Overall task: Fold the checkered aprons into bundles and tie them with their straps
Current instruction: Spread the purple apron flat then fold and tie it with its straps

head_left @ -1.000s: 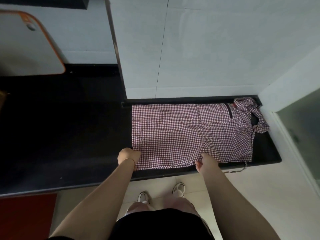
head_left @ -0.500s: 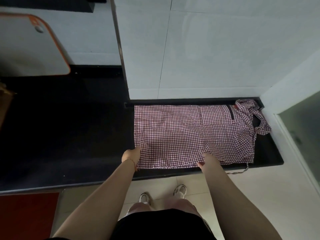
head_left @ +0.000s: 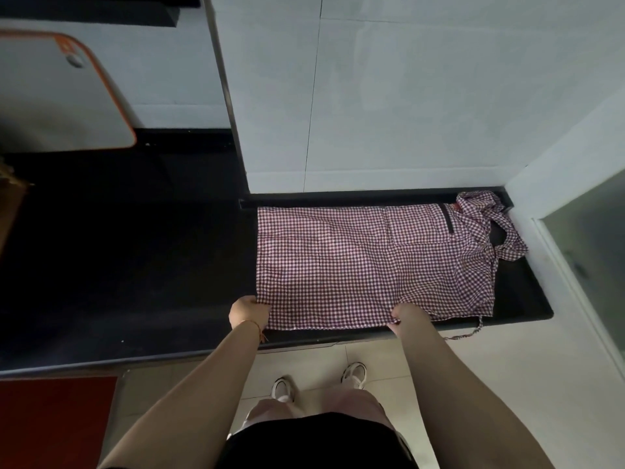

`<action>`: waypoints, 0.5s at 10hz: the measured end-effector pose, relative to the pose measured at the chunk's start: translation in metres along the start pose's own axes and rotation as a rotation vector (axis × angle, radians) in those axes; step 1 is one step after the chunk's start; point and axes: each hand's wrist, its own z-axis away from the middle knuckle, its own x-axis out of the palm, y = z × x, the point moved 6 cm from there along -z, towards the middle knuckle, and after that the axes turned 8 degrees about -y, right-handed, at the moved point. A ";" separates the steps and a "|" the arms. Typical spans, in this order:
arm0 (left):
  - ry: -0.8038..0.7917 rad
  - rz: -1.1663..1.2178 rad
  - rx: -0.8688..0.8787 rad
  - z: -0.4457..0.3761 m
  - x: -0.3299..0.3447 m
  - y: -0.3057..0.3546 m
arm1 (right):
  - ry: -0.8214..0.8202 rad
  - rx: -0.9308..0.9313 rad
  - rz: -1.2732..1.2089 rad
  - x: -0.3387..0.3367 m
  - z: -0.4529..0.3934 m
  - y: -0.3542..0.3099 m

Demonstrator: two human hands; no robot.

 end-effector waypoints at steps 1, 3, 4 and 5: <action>0.060 -0.102 -0.001 0.007 -0.001 0.004 | 0.236 0.078 0.071 -0.006 0.028 -0.012; 0.245 -0.634 0.515 0.032 0.031 0.058 | 0.644 -0.350 0.920 0.000 0.054 -0.062; -0.074 -0.936 0.587 0.029 0.082 0.065 | 0.298 -0.659 1.243 0.041 0.047 -0.065; -0.183 -1.094 0.478 0.023 0.108 0.055 | -0.108 -0.675 1.450 0.064 0.034 -0.047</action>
